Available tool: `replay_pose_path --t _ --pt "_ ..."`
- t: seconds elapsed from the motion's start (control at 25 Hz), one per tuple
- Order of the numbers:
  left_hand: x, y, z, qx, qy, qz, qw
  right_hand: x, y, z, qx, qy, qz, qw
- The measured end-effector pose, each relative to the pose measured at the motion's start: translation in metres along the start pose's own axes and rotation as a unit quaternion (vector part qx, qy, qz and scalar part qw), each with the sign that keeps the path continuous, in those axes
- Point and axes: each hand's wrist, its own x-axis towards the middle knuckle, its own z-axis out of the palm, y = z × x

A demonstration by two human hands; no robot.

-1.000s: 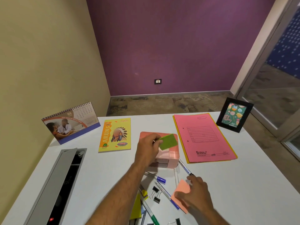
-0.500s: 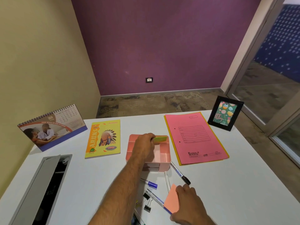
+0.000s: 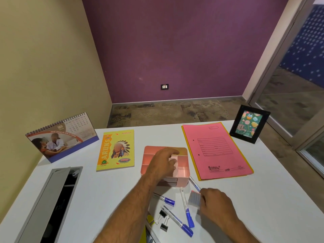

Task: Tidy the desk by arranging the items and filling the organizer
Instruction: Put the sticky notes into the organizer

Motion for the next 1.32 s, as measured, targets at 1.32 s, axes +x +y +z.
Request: replay_pose_path --t 1.32 --pt "0.038 -0.021 -0.030 0.149 0.078 0.046 0.985 -0.001 -0.121 0.113 -0.091 0.041 -0.377 0.921"
